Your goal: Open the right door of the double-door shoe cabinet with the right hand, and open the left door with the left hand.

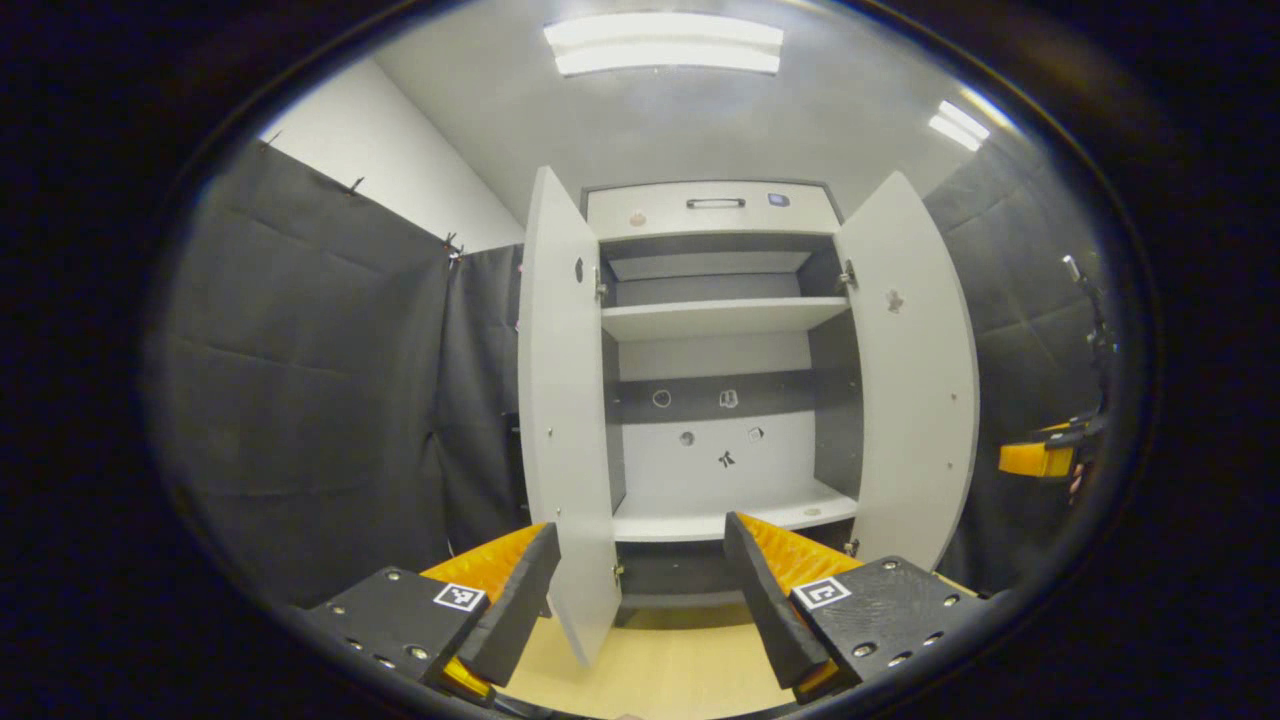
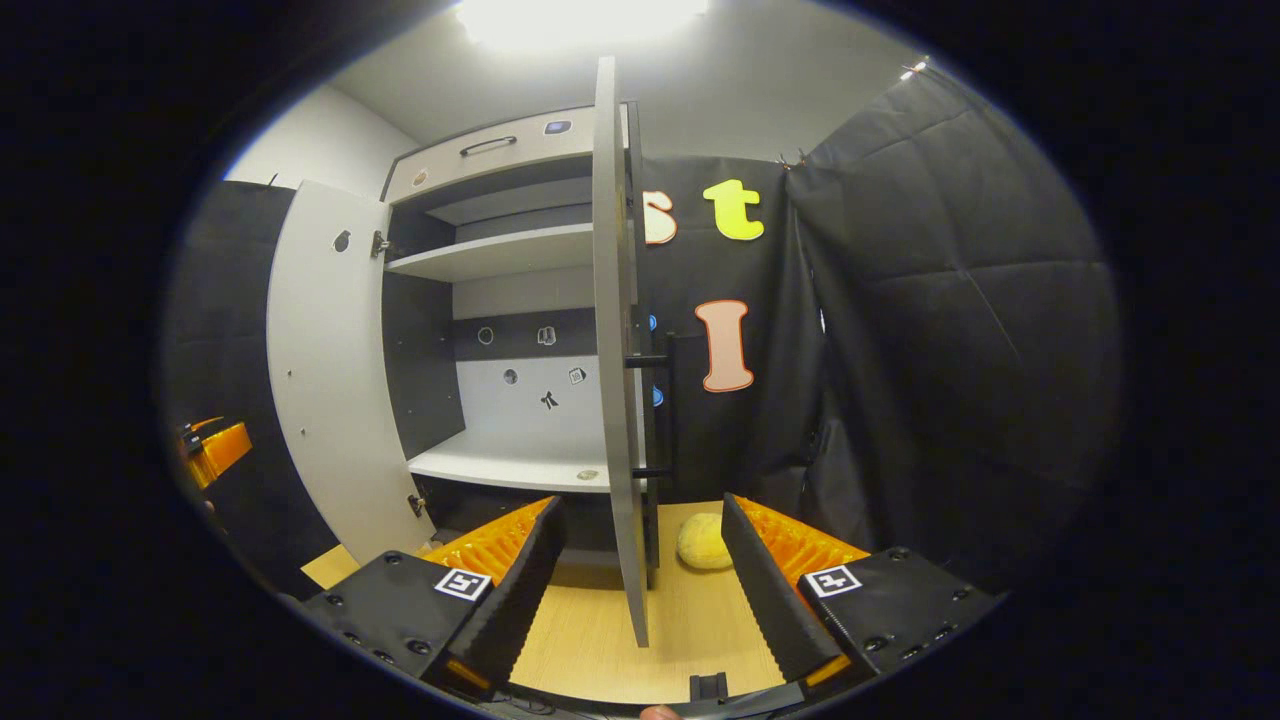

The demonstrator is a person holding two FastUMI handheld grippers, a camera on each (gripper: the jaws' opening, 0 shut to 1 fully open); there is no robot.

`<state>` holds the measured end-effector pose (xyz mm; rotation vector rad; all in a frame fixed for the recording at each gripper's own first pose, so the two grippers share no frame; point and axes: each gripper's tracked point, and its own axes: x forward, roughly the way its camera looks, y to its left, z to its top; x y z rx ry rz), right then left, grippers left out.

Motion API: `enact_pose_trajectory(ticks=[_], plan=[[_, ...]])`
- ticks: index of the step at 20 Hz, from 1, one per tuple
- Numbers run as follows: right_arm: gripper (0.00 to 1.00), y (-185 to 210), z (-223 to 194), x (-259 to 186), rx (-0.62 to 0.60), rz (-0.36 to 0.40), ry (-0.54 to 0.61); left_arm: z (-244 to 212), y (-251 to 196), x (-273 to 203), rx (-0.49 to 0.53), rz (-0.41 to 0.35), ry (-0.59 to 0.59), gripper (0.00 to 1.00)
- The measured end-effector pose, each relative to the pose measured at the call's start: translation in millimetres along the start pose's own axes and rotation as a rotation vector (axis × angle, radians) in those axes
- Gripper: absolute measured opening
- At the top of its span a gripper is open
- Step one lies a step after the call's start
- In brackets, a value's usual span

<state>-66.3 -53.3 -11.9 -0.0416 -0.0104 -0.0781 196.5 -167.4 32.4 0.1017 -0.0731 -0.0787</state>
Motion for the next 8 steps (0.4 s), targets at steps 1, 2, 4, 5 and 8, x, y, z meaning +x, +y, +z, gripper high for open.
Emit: enact_pose_trajectory(ticks=[1, 2, 4, 5, 8], plan=[[0.98, 2, 3, 0, -0.005, -0.015, -0.022, -6, 3, 0, 0.006, 0.002, 0.014, 0.95], [0.98, 8, 3, -1, -0.012, -0.018, -0.028, -12, 6, 2, 0.003, 0.000, 0.022, 0.95], [0.98, 18, 1, -1, -0.027, -0.024, -0.040, -25, 22, 6, -0.018, 0.003, 0.039, 0.95], [0.98, 21, 3, -2, -0.034, -0.030, -0.048, -29, 27, 8, -0.025, 0.005, 0.040, 0.95], [0.98, 33, -3, -3, -0.043, -0.052, -0.042, -45, 30, 12, -0.052, -0.020, 0.050, 0.95]])
